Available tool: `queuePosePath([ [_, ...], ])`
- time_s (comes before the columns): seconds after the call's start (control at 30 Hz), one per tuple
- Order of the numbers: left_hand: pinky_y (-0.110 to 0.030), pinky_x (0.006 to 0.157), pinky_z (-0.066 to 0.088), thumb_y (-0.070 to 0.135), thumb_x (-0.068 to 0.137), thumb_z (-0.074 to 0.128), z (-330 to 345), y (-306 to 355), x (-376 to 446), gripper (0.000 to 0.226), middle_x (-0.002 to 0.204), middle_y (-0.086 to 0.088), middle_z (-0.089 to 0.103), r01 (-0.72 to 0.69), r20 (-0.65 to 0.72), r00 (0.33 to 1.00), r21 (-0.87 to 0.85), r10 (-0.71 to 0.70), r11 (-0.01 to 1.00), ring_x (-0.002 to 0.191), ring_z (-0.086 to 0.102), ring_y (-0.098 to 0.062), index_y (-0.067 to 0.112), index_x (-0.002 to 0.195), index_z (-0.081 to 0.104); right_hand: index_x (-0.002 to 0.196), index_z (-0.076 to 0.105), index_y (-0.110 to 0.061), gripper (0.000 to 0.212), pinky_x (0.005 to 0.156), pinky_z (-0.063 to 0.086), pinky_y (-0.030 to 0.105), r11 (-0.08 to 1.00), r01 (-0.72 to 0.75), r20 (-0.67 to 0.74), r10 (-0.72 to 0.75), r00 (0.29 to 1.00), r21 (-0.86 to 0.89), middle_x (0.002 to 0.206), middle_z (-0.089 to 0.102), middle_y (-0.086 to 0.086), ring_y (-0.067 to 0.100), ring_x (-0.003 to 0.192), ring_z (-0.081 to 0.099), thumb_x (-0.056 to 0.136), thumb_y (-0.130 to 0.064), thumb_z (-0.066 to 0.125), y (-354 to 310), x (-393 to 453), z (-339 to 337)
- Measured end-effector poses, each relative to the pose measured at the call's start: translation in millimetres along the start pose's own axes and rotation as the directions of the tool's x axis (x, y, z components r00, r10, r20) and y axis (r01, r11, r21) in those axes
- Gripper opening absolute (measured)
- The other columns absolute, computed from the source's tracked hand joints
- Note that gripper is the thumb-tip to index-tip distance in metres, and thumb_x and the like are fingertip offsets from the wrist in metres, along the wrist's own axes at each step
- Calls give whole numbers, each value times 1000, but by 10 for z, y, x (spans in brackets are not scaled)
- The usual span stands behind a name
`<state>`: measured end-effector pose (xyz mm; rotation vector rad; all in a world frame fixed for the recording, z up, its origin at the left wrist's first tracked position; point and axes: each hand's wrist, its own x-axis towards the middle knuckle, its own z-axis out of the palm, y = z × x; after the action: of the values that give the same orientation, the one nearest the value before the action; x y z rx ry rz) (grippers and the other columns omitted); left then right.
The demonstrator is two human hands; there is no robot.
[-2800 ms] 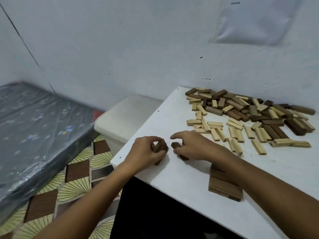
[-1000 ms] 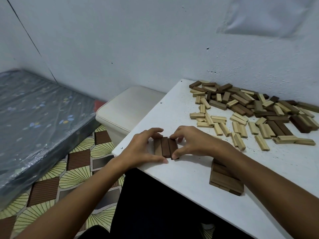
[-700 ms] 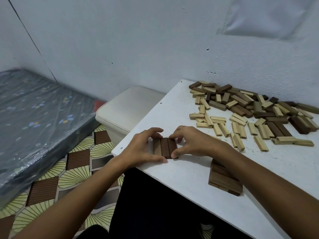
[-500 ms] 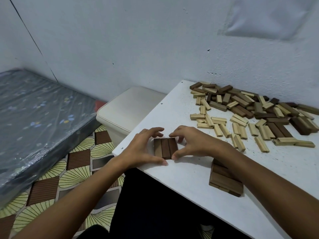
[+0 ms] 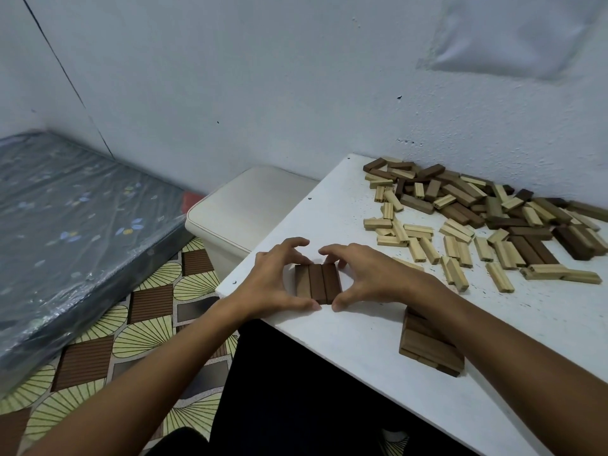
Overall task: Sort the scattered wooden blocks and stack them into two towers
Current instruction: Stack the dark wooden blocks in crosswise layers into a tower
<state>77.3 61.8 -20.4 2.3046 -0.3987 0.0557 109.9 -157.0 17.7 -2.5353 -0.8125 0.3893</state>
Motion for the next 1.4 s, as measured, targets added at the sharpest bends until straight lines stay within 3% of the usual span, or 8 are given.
queuePosePath([
  [0.37, -46, 106, 39, 52, 45, 83, 18, 381, 270, 95, 108, 13, 67, -95, 36, 995, -52, 97, 994, 118, 54, -2, 36, 129, 42, 146, 32, -26, 96, 93, 44, 31, 999, -44, -128, 43, 991, -10, 127, 53, -7, 8, 113, 45, 66, -37, 84, 25, -348, -265],
  [0.57, -25, 101, 41, 51, 48, 86, 283, 802, 443, 95, 109, 11, 67, -214, 144, 963, -94, 226, 972, 116, 56, -1, 34, 130, 41, 146, 34, -25, 97, 100, 44, 34, 985, -171, -191, 169, 967, 6, 131, 51, -7, 11, 122, 46, 65, -36, 86, 138, -881, -467],
  [0.8, -9, 94, 39, 39, 48, 93, 602, 1098, 471, 94, 107, 13, 66, -259, 237, 927, -155, 291, 953, 114, 56, 1, 35, 127, 41, 146, 33, -29, 98, 95, 45, 30, 960, -281, -208, 277, 938, 14, 129, 52, -8, 10, 118, 47, 65, -39, 87, 216, -1408, -503],
  [0.9, -14, 95, 40, 37, 51, 94, 691, 1174, 439, 94, 108, 14, 64, -270, 280, 910, -158, 305, 950, 116, 56, -3, 37, 127, 40, 146, 33, -30, 98, 98, 45, 34, 953, -300, -211, 303, 929, 44, 129, 53, -7, 11, 119, 47, 65, -39, 87, 227, -1556, -449],
  [1.13, -21, 99, 42, 59, 43, 82, 748, 1242, 336, 98, 108, 14, 65, -259, 320, 897, -181, 306, 949, 117, 56, -3, 35, 129, 41, 146, 34, -27, 97, 100, 45, 37, 948, -311, -211, 319, 924, 71, 129, 54, -6, 12, 120, 47, 66, -38, 86, 226, -1675, -335],
  [1.4, -35, 104, 43, 57, 46, 83, 731, 1201, 273, 95, 110, 14, 66, -238, 320, 906, -153, 276, 959, 117, 55, -4, 35, 130, 42, 148, 30, -29, 96, 100, 43, 35, 947, -316, -191, 322, 927, 66, 132, 52, -6, 13, 123, 45, 69, -39, 84, 201, -1670, -289],
])
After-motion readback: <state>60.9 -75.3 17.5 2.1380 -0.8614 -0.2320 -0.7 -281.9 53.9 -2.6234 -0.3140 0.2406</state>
